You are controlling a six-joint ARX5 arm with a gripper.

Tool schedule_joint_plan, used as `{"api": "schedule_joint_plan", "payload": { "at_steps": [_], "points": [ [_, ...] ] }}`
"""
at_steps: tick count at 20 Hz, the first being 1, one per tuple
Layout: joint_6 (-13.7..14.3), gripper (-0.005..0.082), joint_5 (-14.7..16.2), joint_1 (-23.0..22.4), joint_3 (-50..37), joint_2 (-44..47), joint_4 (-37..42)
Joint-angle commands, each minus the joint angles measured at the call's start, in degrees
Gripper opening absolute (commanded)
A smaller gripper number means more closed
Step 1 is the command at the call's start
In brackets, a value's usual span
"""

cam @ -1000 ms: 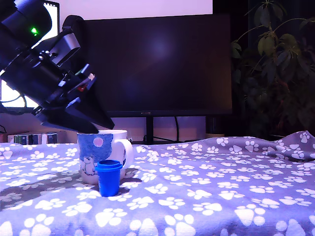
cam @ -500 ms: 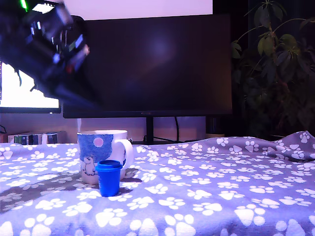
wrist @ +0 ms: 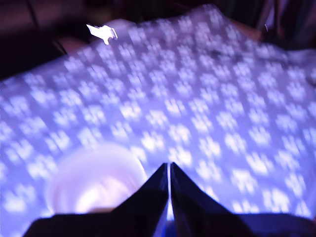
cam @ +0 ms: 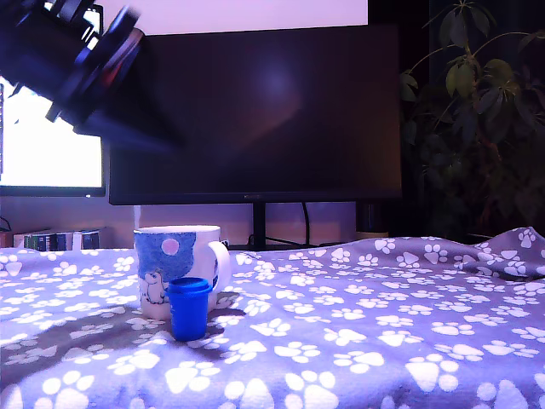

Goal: Pick up the coffee capsules on the table and drop them inside the coffee cup

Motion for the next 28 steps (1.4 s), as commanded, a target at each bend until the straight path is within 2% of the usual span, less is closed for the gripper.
{"api": "schedule_joint_plan", "payload": {
  "at_steps": [1,9,13,17,25,28],
  "points": [
    [0.24,-0.0019,-0.07,-0.22,-2.91,-2.54,1.68],
    [-0.20,-0.0019,-0.09,-0.90,-13.75,-11.34,5.49],
    [-1.86,-0.0019,-1.62,-1.53,-19.08,-15.21,7.56],
    [-1.88,-0.0019,-3.67,-2.51,-23.08,-17.29,9.18],
    [-3.21,-0.0017,-4.37,-3.65,-24.98,-17.29,9.68],
    [-3.21,0.0062,-4.37,-3.65,-24.98,-17.29,9.20]
  ]
}}
